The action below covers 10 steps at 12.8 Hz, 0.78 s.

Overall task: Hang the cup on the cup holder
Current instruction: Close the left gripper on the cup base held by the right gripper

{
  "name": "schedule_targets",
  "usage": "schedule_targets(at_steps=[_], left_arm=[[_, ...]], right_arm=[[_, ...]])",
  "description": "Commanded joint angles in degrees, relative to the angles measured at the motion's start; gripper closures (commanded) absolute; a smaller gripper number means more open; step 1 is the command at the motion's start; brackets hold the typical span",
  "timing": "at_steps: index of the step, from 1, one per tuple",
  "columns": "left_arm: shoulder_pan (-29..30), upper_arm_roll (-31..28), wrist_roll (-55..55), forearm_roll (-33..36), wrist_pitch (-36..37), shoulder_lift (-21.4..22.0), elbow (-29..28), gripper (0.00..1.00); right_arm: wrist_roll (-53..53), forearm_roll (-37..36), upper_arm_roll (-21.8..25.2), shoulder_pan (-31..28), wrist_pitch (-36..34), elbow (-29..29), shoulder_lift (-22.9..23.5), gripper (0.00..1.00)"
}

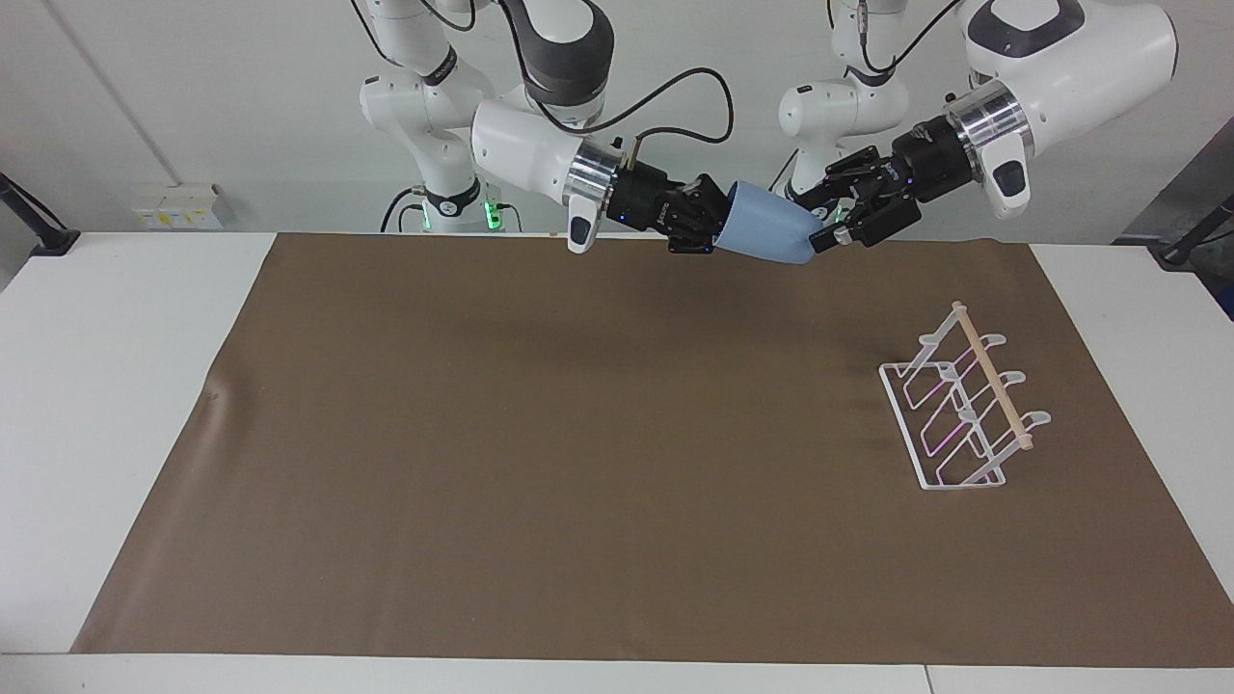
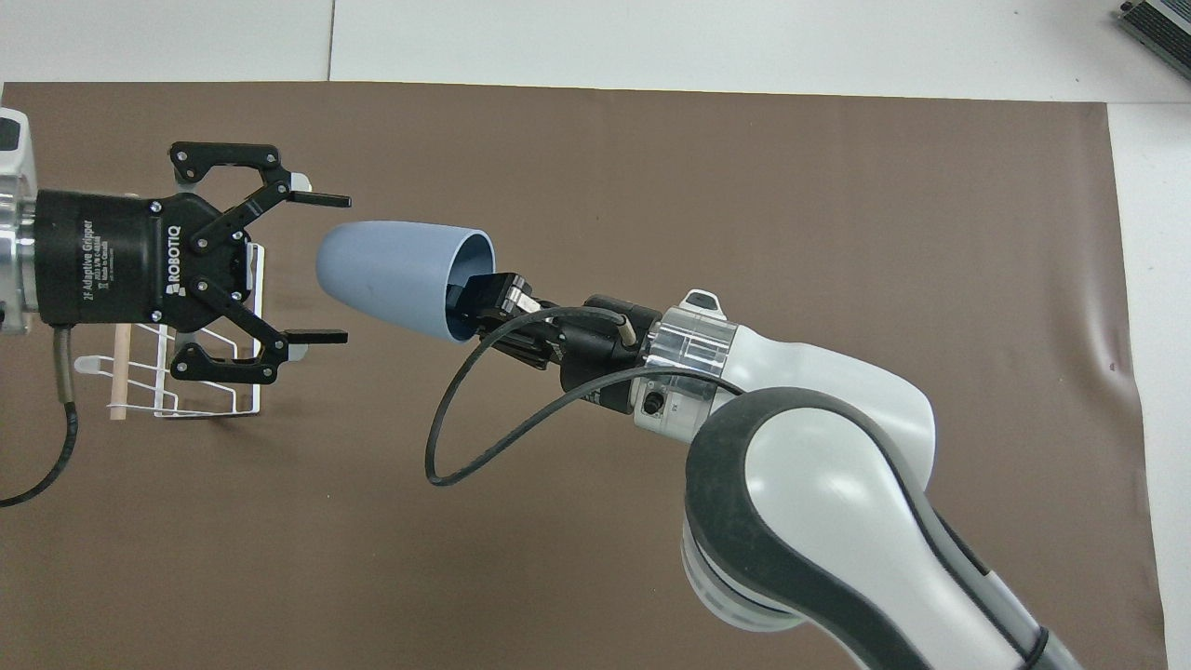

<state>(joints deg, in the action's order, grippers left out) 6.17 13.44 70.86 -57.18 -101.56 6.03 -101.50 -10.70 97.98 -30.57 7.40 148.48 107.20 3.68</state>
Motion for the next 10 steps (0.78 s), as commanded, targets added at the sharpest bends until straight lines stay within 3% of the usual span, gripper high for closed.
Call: schedule_targets(at_steps=[1,10], left_arm=[[-1.3,0.2,-0.8,1.4,0.1,1.5,-1.7,0.0],[-1.8,0.2,-2.2,4.7,-2.2,2.6,-4.4,0.0]], right_arm=[[-1.3,1.3,-0.4,-0.5,0.6,1.8,-1.5,1.0],[-1.2,1.2,-0.4,-0.5,0.6,2.0,-1.4,1.0]])
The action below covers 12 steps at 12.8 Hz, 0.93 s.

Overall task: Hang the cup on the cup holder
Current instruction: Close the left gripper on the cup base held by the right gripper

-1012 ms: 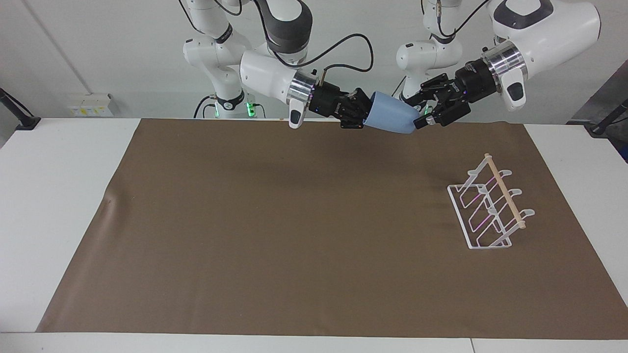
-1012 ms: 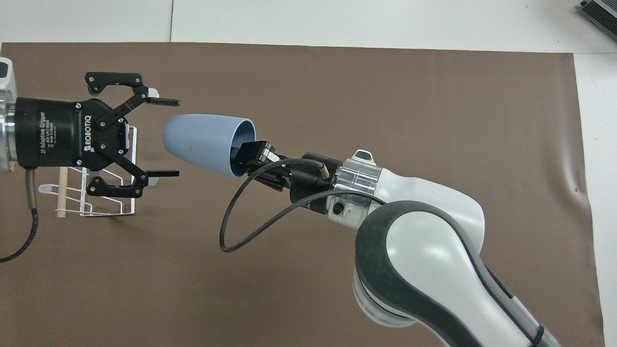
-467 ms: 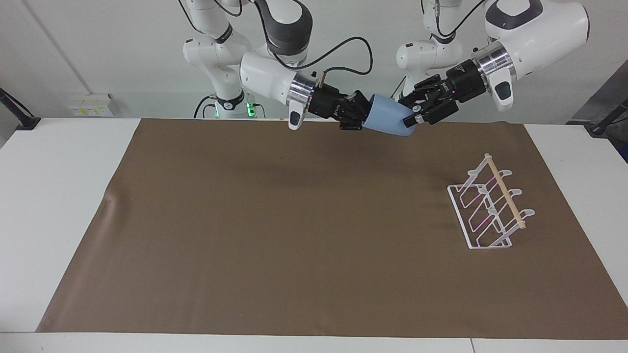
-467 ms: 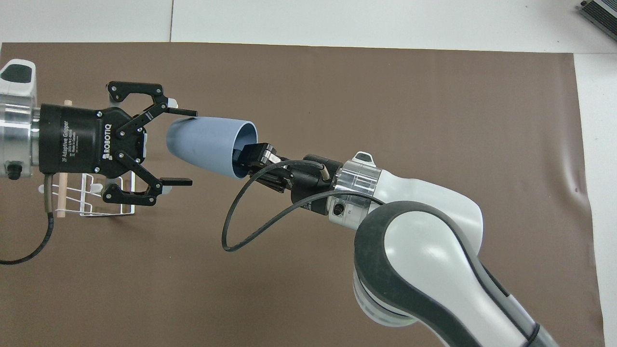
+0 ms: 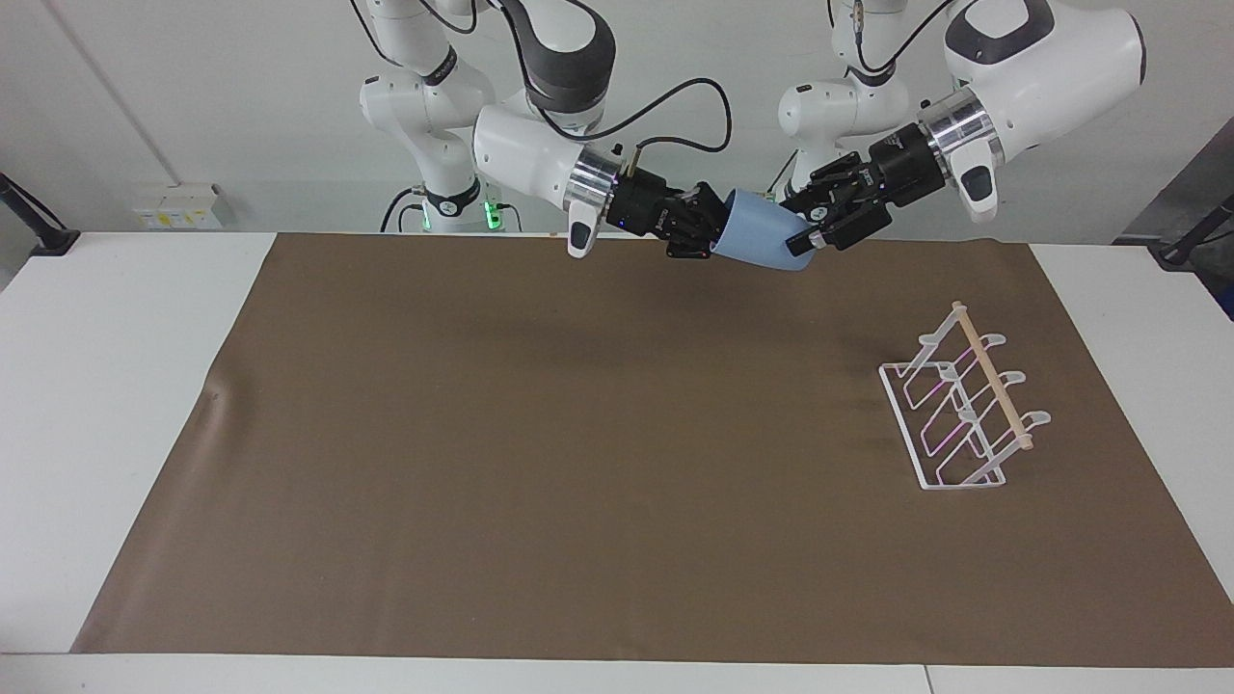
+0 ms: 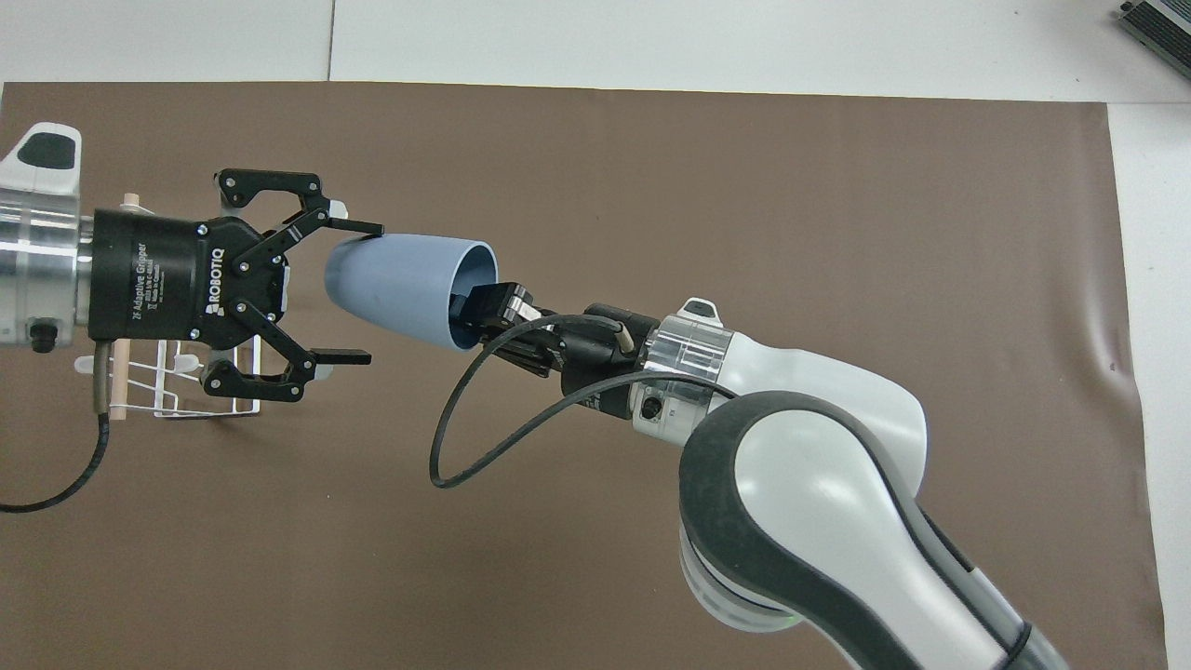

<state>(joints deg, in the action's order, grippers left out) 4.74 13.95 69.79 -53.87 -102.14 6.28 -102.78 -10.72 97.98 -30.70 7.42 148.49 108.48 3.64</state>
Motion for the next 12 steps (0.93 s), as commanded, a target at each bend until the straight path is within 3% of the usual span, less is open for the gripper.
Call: schedule_targets(at_steps=[1,10,11,12], left_arm=[[-0.5,-0.3,-1.1,1.5,-3.2,2.2,-3.1,0.0],[-2.7,-0.1,-0.4,1.4,-7.0,1.6,-2.6,0.0],[-2.7,-0.1,-0.5,1.4,-7.0,1.6,-2.8,0.33],[-2.7,-0.1,-1.2,1.5,-7.1,1.7,-3.1,0.92]], right_arm=[[-1.1,1.3,-0.2,-0.7,0.7,0.7,-1.4,1.0],[-1.1,1.3,-0.2,-0.7,0.7,0.7,-1.4,1.0],[-1.1,1.3,-0.2,-0.7,0.7,0.7,-1.4,1.0],[-1.1,1.3,-0.2,-0.7,0.7,0.7,-1.4,1.0]])
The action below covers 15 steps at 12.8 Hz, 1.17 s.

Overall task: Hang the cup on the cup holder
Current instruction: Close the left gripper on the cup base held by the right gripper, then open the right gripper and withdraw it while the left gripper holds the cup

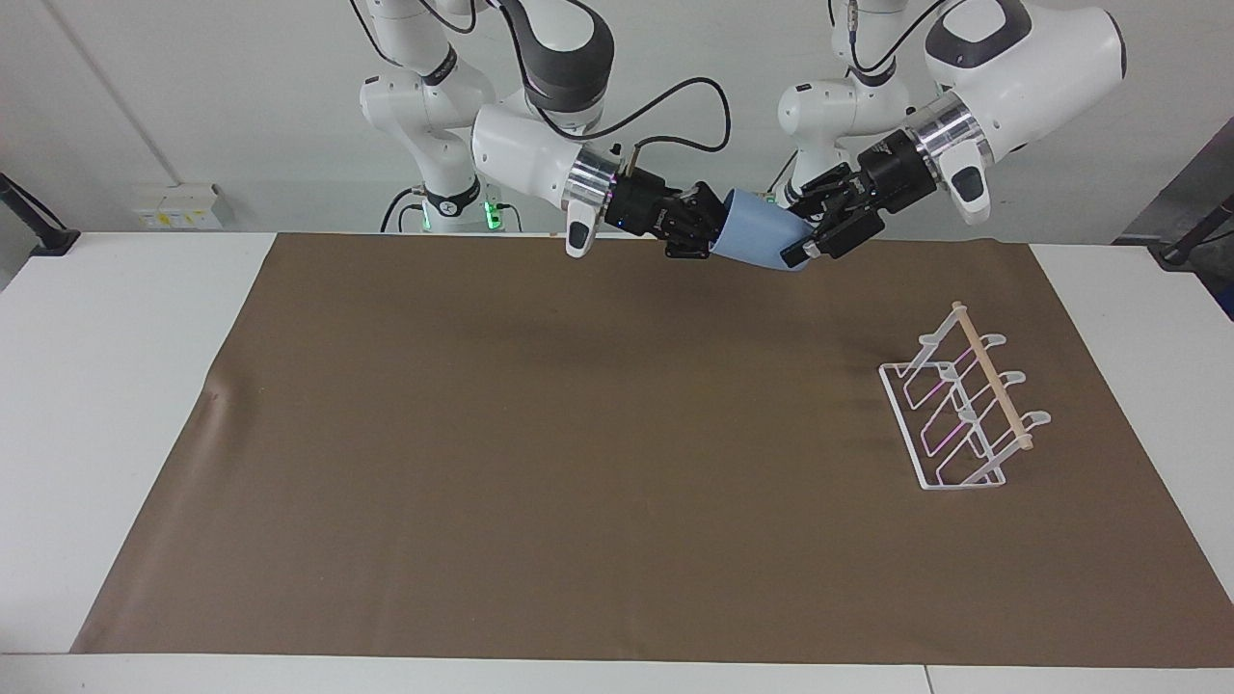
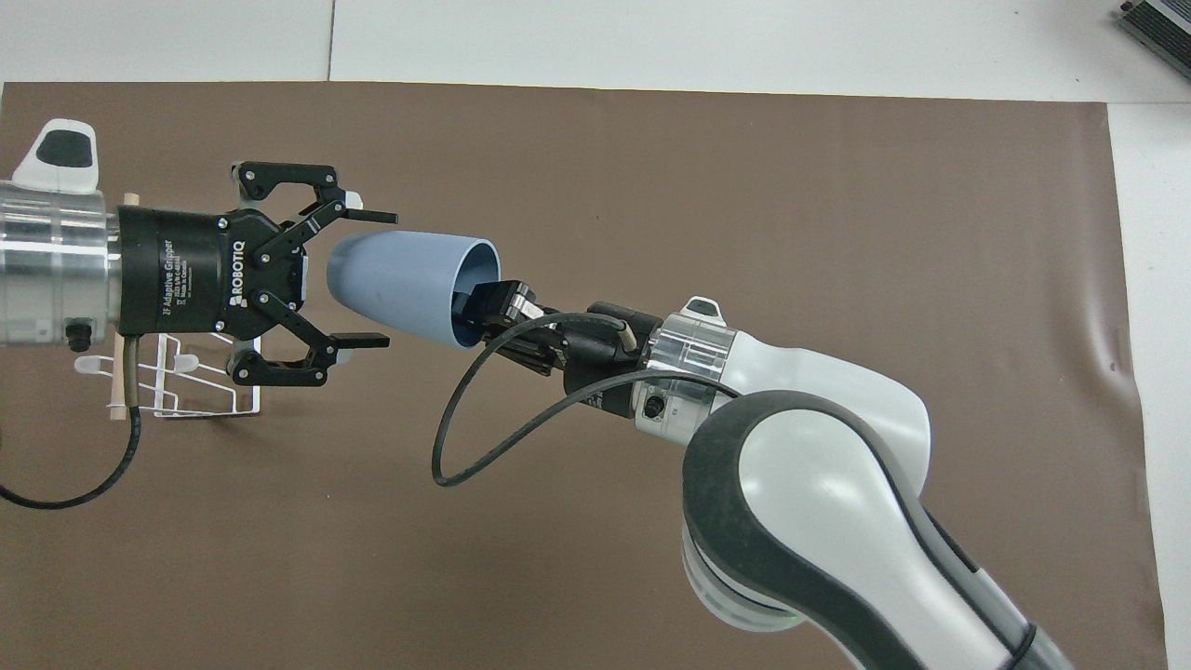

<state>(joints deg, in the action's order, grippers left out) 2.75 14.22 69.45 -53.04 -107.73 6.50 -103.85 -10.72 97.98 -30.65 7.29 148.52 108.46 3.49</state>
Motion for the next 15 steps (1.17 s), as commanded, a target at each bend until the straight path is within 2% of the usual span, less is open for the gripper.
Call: schedule_targets(at_steps=[1,6,7,8,12,14,15], left_arm=[[-0.6,-0.4,-1.3,0.8,-1.7,1.5,-2.1,1.0],[-0.6,-0.4,-1.2,0.8,-1.6,1.5,-2.1,1.0],[-0.4,-0.4,-1.2,0.8,-1.5,1.5,-2.1,1.0],[-0.4,-0.4,-1.1,0.8,-1.4,1.5,-2.1,1.0],[0.1,-0.4,-1.0,0.8,-1.0,1.5,-2.1,1.0],[0.1,-0.5,-1.1,1.3,-1.2,1.5,-2.0,1.0],[0.2,-0.6,-1.1,3.6,-1.2,1.5,-1.9,1.0]], right_arm=[[-1.1,1.3,-0.4,-0.5,0.6,0.7,-1.2,1.0],[-0.3,1.3,-0.4,-0.5,1.2,0.7,-1.1,1.0],[0.6,1.3,-0.4,-0.4,2.6,0.7,-0.9,0.6],[2.4,1.3,-0.4,-0.4,3.5,0.6,-0.9,0.01],[3.7,1.2,-0.5,-0.4,3.9,0.4,-0.8,0.0],[0.9,0.2,-0.4,-0.4,4.1,0.2,-0.8,0.0],[-1.1,-1.4,-0.2,-0.5,4.8,-0.1,-0.8,0.0]])
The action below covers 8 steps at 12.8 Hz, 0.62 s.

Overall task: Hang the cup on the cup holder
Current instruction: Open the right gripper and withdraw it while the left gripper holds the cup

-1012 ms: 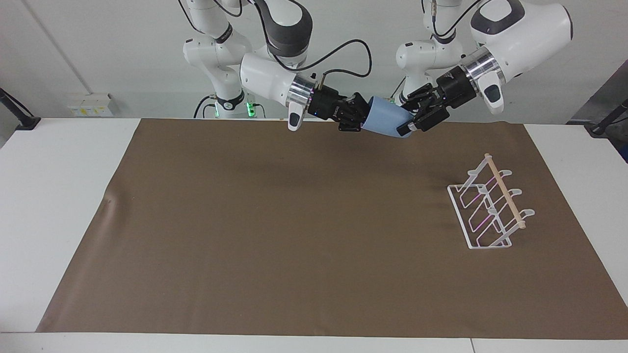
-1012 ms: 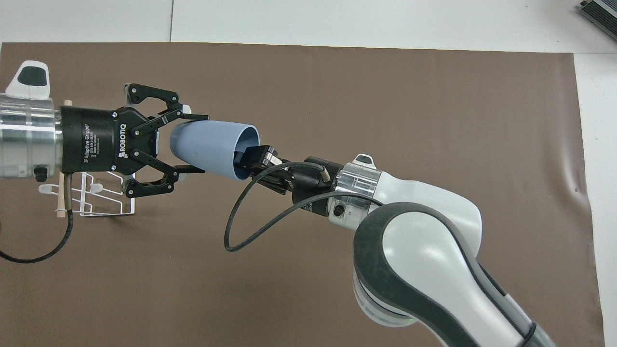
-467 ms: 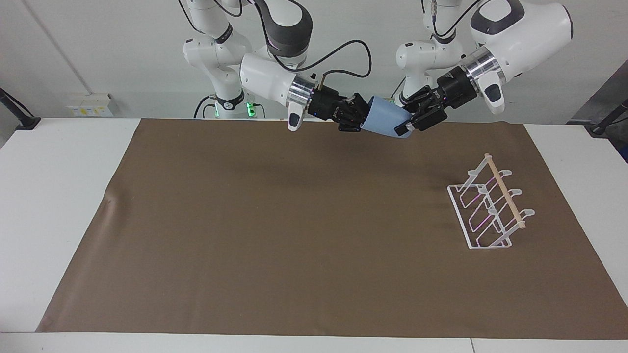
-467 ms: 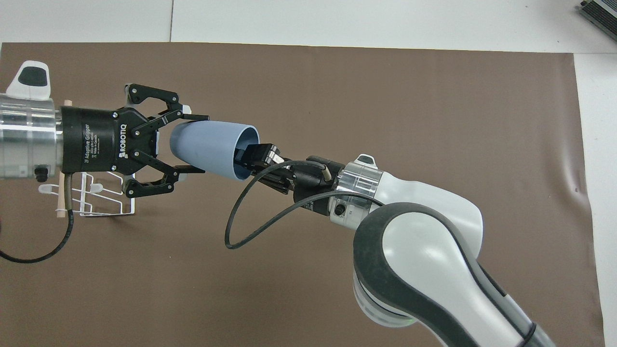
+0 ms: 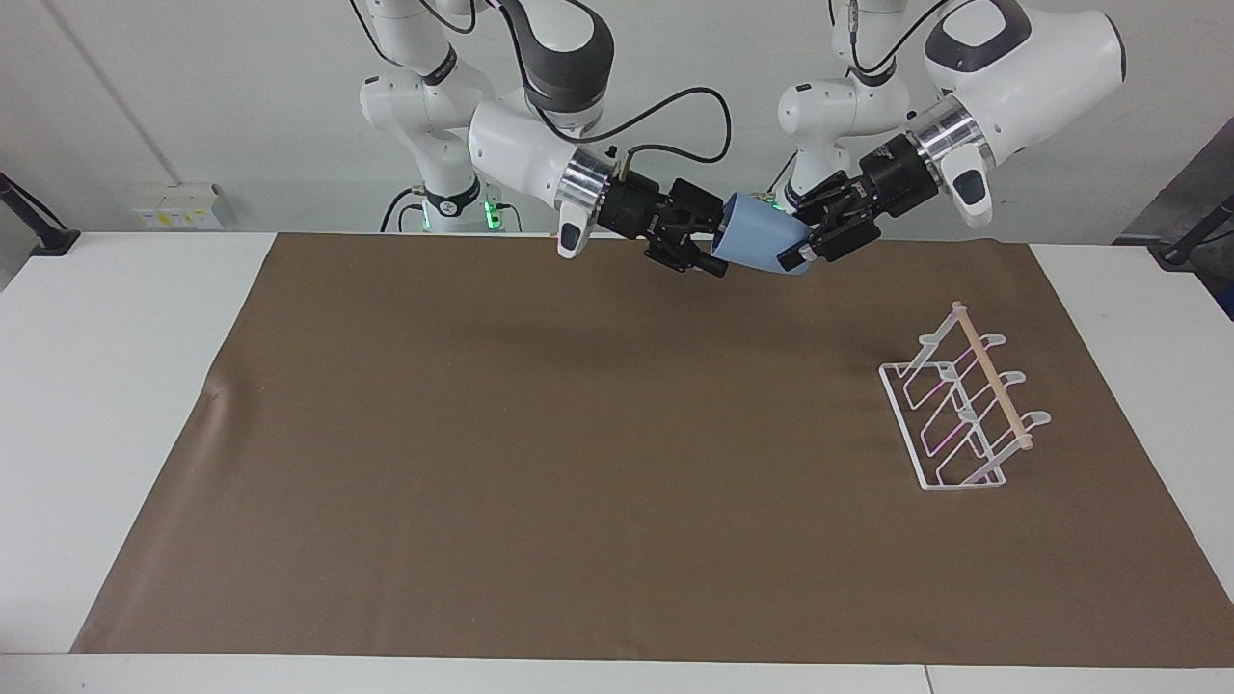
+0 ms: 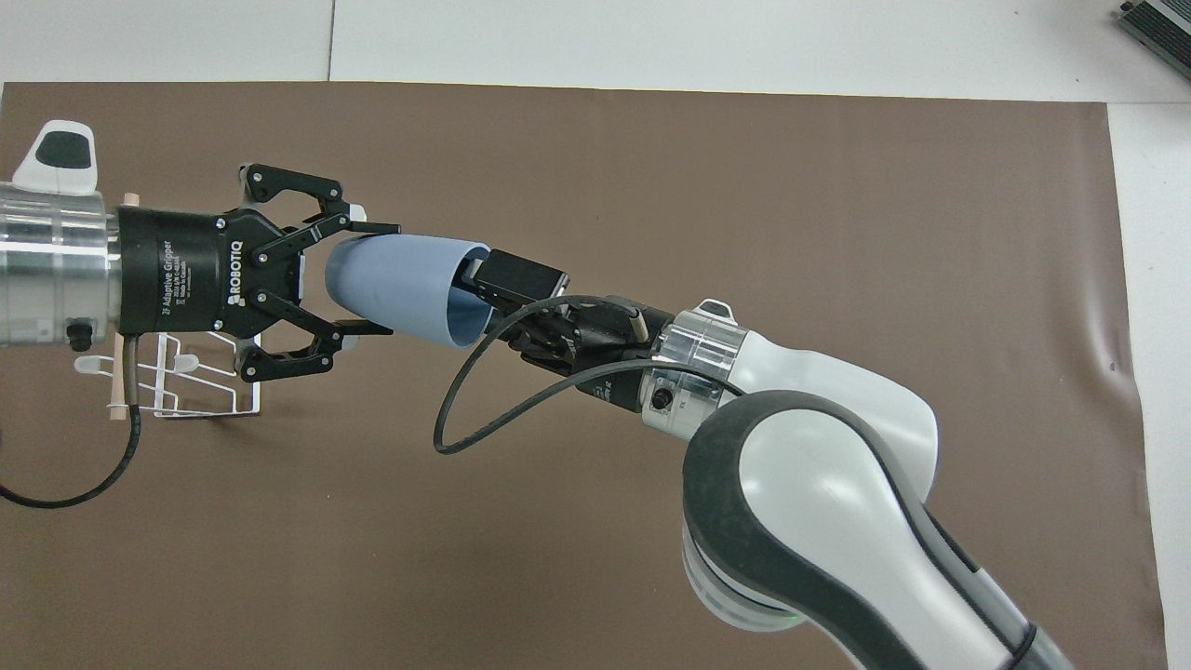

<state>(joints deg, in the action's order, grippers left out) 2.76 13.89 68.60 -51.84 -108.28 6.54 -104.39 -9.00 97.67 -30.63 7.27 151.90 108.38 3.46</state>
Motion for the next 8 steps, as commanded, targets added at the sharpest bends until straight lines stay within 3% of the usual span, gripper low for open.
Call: schedule_targets(at_steps=[1,4,8], left_arm=[[0.3,-0.2,-0.2,5.5,-0.7,1.4,-1.3,1.0],[0.1,-0.2,-0.1,16.1,-1.1,1.0,-0.7,1.0],[-0.2,-0.2,-0.4,33.0,-4.0,0.5,-0.5,1.0]], right_arm=[[-5.1,-4.7,0.1,-0.6,2.7,-0.5,-0.7,0.0],[-7.1,-20.4,0.6,-0.9,11.3,-0.7,-0.4,0.0],[-9.5,-39.2,3.9,-1.2,11.2,-0.1,0.5,0.0]])
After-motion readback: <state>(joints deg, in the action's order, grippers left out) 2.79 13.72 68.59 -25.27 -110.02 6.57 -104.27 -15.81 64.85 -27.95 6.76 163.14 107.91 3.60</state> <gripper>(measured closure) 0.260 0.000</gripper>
